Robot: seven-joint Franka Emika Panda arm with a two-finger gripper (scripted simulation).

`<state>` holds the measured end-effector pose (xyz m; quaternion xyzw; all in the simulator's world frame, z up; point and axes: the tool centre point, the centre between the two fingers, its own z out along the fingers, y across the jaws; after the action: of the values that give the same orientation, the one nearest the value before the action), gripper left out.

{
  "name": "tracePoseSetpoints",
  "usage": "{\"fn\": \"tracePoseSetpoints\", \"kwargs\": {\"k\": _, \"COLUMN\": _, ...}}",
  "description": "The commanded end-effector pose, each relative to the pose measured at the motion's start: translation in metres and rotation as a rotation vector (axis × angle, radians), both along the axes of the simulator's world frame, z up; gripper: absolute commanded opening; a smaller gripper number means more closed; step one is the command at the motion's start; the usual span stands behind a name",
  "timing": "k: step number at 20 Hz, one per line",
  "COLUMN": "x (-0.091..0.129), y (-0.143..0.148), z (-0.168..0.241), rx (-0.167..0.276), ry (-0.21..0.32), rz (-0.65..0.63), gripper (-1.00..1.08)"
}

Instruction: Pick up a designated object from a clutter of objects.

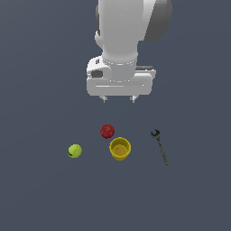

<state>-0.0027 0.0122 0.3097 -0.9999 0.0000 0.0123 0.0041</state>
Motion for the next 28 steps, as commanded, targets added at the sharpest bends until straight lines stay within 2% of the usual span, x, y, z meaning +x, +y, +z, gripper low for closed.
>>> {"fn": "tracePoseSetpoints", "kwargs": {"k": 1, "x": 0.000, "y": 0.000, "z": 0.000, "rx": 0.000, "ry": 0.000, "rz": 0.000, "gripper": 1.00}}
{"fn": "tracePoseSetpoints", "kwargs": {"k": 10, "x": 0.011, "y": 0.010, "z": 0.007, "rx": -0.022, "ry": -0.028, "rz": 0.033, "gripper": 1.00}}
{"fn": "tracePoseSetpoints", "kwargs": {"k": 16, "x": 0.013, "y": 0.007, "z": 0.004, "rx": -0.021, "ry": -0.027, "rz": 0.033, "gripper": 1.00}}
{"fn": "tracePoseSetpoints", "kwargs": {"k": 22, "x": 0.025, "y": -0.010, "z": -0.011, "rx": -0.019, "ry": -0.027, "rz": 0.042, "gripper": 1.00}}
{"fn": "tracePoseSetpoints", "kwargs": {"k": 28, "x": 0.046, "y": -0.042, "z": -0.043, "rx": -0.015, "ry": -0.026, "rz": 0.058, "gripper": 1.00}}
